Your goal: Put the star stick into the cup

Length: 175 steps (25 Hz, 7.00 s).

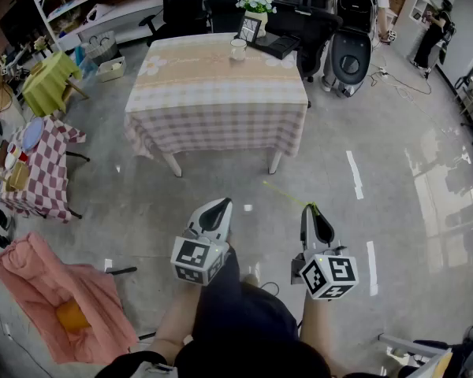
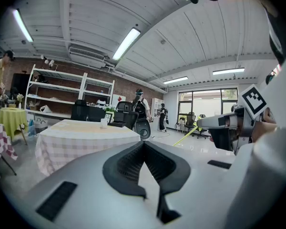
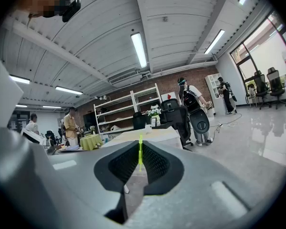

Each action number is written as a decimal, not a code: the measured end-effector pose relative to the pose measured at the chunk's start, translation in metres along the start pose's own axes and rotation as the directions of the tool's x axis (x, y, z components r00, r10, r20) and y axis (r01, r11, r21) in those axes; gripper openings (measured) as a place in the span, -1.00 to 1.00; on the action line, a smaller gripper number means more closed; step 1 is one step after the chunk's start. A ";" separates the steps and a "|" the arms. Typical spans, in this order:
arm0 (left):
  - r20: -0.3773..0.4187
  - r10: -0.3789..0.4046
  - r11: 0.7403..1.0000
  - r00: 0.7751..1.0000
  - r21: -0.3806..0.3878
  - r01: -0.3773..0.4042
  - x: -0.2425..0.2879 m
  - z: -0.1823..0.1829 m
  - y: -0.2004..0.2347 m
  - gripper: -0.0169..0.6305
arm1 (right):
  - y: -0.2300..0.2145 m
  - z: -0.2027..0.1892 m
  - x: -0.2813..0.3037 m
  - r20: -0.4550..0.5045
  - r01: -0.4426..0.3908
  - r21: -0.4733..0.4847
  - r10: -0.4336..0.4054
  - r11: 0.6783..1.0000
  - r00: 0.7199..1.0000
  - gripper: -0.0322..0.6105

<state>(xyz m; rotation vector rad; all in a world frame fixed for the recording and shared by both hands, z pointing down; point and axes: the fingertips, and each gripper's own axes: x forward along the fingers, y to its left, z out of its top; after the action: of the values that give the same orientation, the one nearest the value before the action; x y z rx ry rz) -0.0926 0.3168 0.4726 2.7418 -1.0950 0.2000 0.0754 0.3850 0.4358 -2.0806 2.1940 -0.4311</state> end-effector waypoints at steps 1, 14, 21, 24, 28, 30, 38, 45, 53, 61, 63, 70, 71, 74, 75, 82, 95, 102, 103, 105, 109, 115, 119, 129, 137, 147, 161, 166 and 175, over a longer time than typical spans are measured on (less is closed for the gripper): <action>-0.002 0.001 1.000 1.000 0.000 -0.001 -0.001 0.000 -0.002 -0.92 | -0.002 0.000 -0.003 -0.001 0.005 0.004 -0.005 1.000 1.000 -0.84; -0.006 0.033 0.999 0.999 -0.028 -0.033 -0.017 -0.007 -0.001 -0.92 | 0.006 -0.003 -0.005 0.001 -0.018 0.012 0.018 1.000 1.000 -0.84; 0.010 0.032 0.999 0.999 -0.019 -0.032 0.004 0.002 0.014 -0.92 | 0.004 0.004 0.022 0.015 -0.019 0.010 0.019 1.000 1.000 -0.84; 0.010 0.015 1.000 1.000 -0.016 -0.015 0.022 0.008 0.020 -0.92 | 0.000 0.012 0.036 0.029 -0.010 0.010 0.010 1.000 1.000 -0.84; 0.014 -0.007 1.000 1.000 -0.004 0.007 0.047 0.016 0.027 -0.92 | -0.008 0.019 0.056 0.038 -0.002 0.013 0.001 1.000 0.999 -0.84; 0.012 -0.013 1.000 1.000 0.006 0.013 0.058 0.020 0.033 -0.92 | -0.011 0.022 0.066 0.038 0.001 0.014 -0.002 1.000 0.999 -0.84; -0.001 -0.033 0.999 0.999 0.005 0.033 0.111 0.035 0.056 -0.92 | -0.029 0.039 0.118 0.030 0.017 0.016 -0.017 1.000 0.999 -0.84; -0.002 -0.058 0.998 0.998 0.006 0.058 0.158 0.050 0.078 -0.92 | -0.043 0.051 0.160 0.026 0.040 0.018 -0.041 0.999 0.999 -0.84; -0.003 -0.081 0.997 0.997 0.000 0.081 0.192 0.065 0.102 -0.92 | -0.051 0.067 0.198 0.030 0.062 0.012 -0.062 0.998 0.998 -0.84; -0.001 -0.078 0.997 0.997 0.010 0.078 0.214 0.075 0.139 -0.92 | -0.041 0.072 0.240 0.035 0.058 0.011 -0.059 0.998 0.998 -0.84; 0.000 -0.078 0.997 0.997 0.006 0.078 0.219 0.077 0.147 -0.92 | -0.040 0.074 0.250 0.037 0.059 0.010 -0.060 0.998 0.998 -0.84; -0.003 -0.096 0.995 0.995 0.012 0.096 0.234 0.080 0.170 -0.92 | -0.036 0.076 0.277 0.046 0.076 0.010 -0.076 0.997 0.996 -0.84; -0.004 -0.097 0.995 0.995 0.015 0.097 0.235 0.080 0.174 -0.92 | -0.036 0.076 0.281 0.048 0.078 0.009 -0.079 0.997 0.996 -0.84; -0.008 -0.099 0.995 0.995 0.018 0.099 0.242 0.082 0.184 -0.92 | -0.034 0.079 0.291 0.058 0.083 0.011 -0.083 0.997 0.995 -0.84; -0.008 -0.101 0.995 0.995 0.021 0.101 0.244 0.083 0.186 -0.92 | -0.034 0.080 0.295 0.061 0.083 0.011 -0.084 0.996 0.995 -0.84; -0.009 -0.109 0.994 0.994 0.033 0.109 0.249 0.084 0.203 -0.92 | -0.025 0.079 0.312 0.064 0.082 0.008 -0.083 0.997 0.995 -0.84; -0.022 -0.098 0.995 0.995 0.011 0.098 0.244 0.074 0.221 -0.92 | -0.009 0.077 0.327 0.060 0.058 0.027 -0.059 0.998 0.996 -0.84; -0.031 -0.083 0.996 0.996 0.006 0.083 0.238 0.070 0.226 -0.92 | -0.007 0.077 0.325 0.060 0.061 0.028 -0.063 0.998 0.996 -0.84; -0.034 -0.081 0.997 0.996 0.005 0.082 0.237 0.069 0.227 -0.92 | -0.007 0.075 0.326 0.058 0.059 0.029 -0.061 0.998 0.996 -0.84; -0.038 -0.080 0.997 0.996 0.005 0.080 0.238 0.067 0.228 -0.92 | -0.005 0.073 0.327 0.055 0.054 0.030 -0.056 0.998 0.997 -0.84; -0.040 -0.083 0.997 0.996 0.000 0.083 0.241 0.066 0.227 -0.92 | -0.007 0.072 0.332 0.044 0.049 0.032 -0.050 0.998 0.998 -0.84; -0.042 -0.089 0.996 0.995 -0.003 0.089 0.251 0.065 0.227 -0.92 | -0.010 0.071 0.342 0.035 0.041 0.032 -0.042 0.999 0.999 -0.84; -0.042 -0.092 0.996 0.995 0.000 0.092 0.262 0.067 0.228 -0.92 | -0.016 0.074 0.352 0.036 0.038 0.030 -0.039 0.999 0.999 -0.84; -0.030 -0.092 0.996 0.995 -0.015 0.091 0.295 0.079 0.239 -0.92 | -0.030 0.087 0.385 0.033 0.027 0.025 -0.028 0.999 0.999 -0.84; -0.026 -0.080 0.997 0.996 -0.023 0.079 0.330 0.091 0.252 -0.92 | -0.050 0.101 0.419 0.031 0.026 0.023 -0.027 0.999 0.999 -0.84; -0.033 -0.058 0.998 0.998 -0.037 0.057 0.380 0.104 0.270 -0.92 | -0.079 0.114 0.467 0.012 0.021 0.027 -0.021 0.999 1.000 -0.84; -0.029 -0.052 0.998 0.998 -0.043 0.050 0.444 0.122 0.287 -0.92 | -0.111 0.137 0.521 0.002 0.013 0.013 -0.013 1.000 1.000 -0.84; -0.038 -0.042 0.998 0.998 -0.046 0.040 0.458 0.125 0.296 -0.92 | -0.116 0.137 0.538 -0.006 0.006 0.015 -0.006 1.000 1.000 -0.84; -0.046 -0.031 0.998 0.998 -0.051 0.028 0.477 0.128 0.306 -0.92 | -0.128 0.139 0.560 -0.014 0.007 0.015 -0.007 1.000 1.000 -0.84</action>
<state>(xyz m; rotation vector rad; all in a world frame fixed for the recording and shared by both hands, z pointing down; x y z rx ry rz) 0.0458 -0.2471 0.4755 2.6934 -1.0328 0.2284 0.1948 -0.1931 0.4081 -2.0846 2.1845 -0.4630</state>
